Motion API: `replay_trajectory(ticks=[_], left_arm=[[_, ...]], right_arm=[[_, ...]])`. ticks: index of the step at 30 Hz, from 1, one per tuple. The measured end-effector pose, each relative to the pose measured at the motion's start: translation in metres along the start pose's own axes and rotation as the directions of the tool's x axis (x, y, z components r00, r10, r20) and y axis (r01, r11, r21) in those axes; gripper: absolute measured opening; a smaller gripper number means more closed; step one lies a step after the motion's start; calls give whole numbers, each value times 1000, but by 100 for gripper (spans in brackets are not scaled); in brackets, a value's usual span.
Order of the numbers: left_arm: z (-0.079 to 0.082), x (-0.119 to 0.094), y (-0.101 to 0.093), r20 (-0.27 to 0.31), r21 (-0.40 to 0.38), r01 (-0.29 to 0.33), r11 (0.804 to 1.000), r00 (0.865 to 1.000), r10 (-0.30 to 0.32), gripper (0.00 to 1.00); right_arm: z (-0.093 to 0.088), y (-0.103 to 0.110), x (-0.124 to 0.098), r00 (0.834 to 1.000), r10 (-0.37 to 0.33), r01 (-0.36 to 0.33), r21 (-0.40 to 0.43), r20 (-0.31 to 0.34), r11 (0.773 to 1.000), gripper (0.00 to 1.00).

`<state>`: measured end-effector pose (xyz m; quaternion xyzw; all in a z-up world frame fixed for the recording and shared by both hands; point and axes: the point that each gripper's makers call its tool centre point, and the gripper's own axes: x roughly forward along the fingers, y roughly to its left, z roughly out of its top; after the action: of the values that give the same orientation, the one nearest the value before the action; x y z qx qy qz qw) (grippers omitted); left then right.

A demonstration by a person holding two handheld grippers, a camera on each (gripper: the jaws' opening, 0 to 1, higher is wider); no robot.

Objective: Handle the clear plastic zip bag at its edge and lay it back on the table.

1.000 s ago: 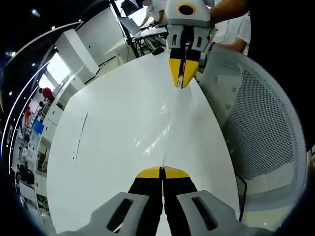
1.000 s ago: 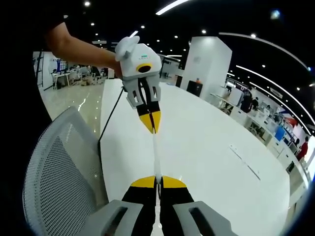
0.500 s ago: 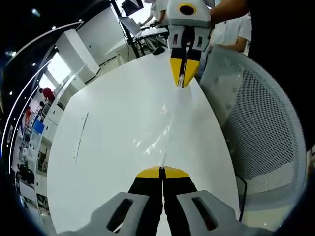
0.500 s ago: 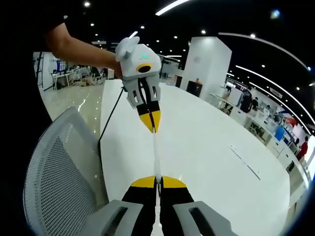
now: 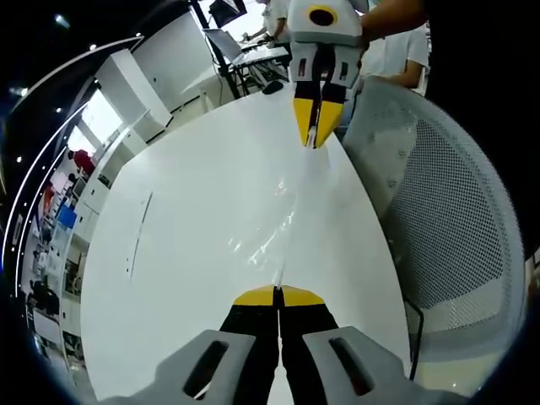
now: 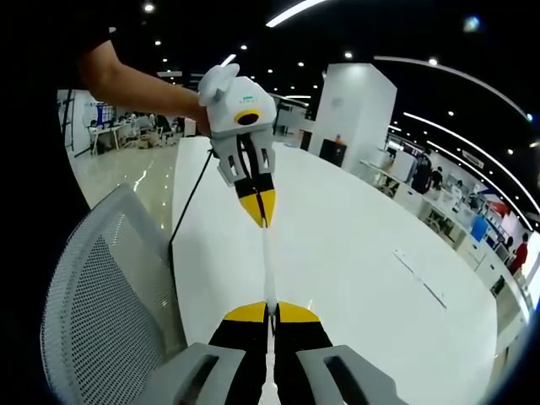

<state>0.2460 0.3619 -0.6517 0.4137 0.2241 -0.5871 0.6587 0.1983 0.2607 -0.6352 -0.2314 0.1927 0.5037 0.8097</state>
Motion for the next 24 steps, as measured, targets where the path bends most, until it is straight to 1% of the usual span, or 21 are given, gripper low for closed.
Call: replay_trajectory(ticks=[8, 9, 15, 22, 24], left_arm=[[-4, 0, 0, -9, -3, -2, 1000, 1000, 2, 0], [-4, -1, 0, 1, -13, -1, 1000, 1000, 1, 0], [-4, -1, 2, -4, -4, -6, 1000, 1000, 6, 0], [-2, -2, 4, -6, 9, -22, 1000, 1000, 22, 0], [0, -3, 4, 4, 3, -24, 1000, 1000, 24, 0]], right_arm=[[-3, 0, -2, 1000, 0, 0, 2, -3, 1000, 0], [-2, 0, -2, 1000, 1, -1, 4, 0, 1000, 0], [-2, 1, -2, 1000, 2, -2, 3, 0, 1000, 0], [-2, 2, -3, 1000, 10, -10, 8, -6, 1000, 0], [-2, 1, -4, 1000, 6, -6, 13, -4, 1000, 0]])
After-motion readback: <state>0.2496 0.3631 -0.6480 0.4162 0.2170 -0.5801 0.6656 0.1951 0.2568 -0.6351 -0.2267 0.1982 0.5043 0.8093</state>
